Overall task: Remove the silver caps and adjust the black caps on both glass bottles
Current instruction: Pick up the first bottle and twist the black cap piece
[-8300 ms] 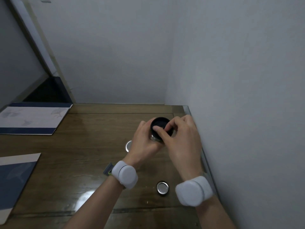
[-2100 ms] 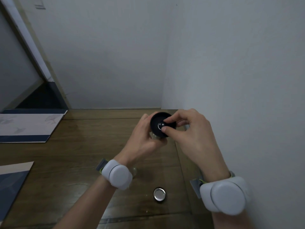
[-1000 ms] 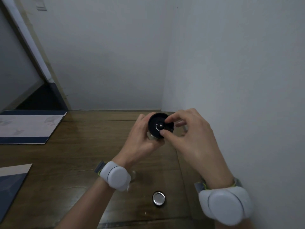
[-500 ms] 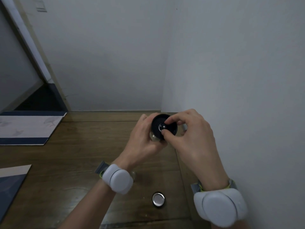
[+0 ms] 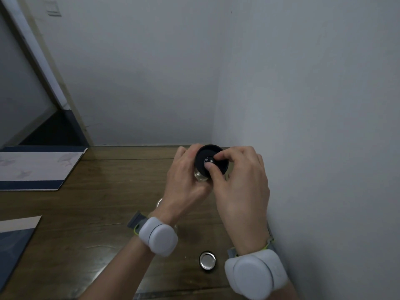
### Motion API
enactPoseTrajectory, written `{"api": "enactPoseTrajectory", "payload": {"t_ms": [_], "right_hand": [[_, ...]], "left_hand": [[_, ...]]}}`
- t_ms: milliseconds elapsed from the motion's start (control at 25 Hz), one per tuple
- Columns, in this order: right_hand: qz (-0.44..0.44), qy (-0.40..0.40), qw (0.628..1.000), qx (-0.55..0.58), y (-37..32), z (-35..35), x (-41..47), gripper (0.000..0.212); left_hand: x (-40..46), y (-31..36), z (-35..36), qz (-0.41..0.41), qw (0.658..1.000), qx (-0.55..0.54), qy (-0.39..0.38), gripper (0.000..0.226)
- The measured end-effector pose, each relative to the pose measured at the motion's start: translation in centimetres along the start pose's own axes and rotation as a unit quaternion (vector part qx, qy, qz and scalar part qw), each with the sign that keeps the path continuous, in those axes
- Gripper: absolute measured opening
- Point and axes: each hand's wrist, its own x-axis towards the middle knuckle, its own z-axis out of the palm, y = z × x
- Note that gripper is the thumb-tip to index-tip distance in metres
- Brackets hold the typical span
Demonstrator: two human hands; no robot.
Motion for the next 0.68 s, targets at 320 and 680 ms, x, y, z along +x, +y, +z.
{"api": "enactPoseTrajectory", "payload": {"t_ms": [320,680], "right_hand": [[-0.019,-0.033,0.999,-0.016,0.2,-0.6,0.4,0.02],[-0.083,-0.2,0.976,0.011,1.7,-4.5,2.7,0.025]], "left_hand": [[-0.1,0.0,-0.5,0.004,0.999,0.002,-0.034,0.04],[0.3,-0.3,-1.8,0.018,0.982,-0.022,-0.188,0.041]]}}
